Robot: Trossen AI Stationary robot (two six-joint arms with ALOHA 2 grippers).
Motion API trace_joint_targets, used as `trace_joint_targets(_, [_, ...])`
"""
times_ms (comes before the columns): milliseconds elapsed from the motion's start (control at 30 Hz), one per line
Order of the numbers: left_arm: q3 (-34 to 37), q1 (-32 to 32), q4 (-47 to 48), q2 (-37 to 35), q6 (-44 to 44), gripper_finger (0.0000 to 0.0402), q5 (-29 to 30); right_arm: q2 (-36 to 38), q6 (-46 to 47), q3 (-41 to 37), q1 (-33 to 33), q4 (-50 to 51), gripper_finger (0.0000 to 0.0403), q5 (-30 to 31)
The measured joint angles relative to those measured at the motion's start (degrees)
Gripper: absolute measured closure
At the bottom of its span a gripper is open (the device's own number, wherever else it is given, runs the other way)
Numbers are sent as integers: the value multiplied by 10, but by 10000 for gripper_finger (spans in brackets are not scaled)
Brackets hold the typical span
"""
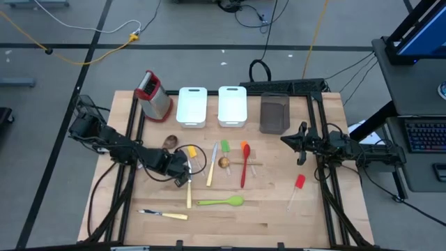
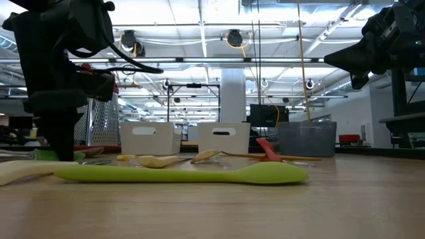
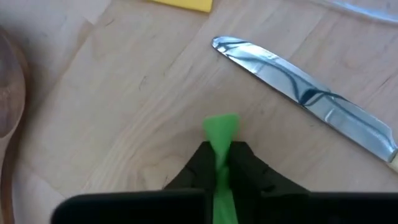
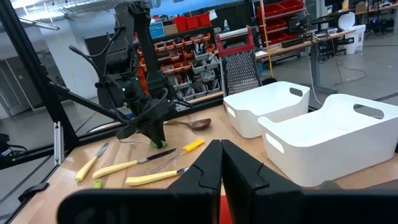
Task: Pick & Place Kitchen Items
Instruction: Put the left green spatula into the left white bin
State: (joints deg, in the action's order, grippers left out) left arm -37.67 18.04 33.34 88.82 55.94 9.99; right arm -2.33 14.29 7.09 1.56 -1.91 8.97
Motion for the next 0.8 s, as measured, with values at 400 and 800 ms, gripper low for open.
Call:
trace_joint_targets(400, [7,-5,13,-46,8,394,-32,0,0,0,0,0,399,0])
trace_joint_targets(800, [7,-39,23,-67,-8,396,-84,0,0,0,0,0,399,0])
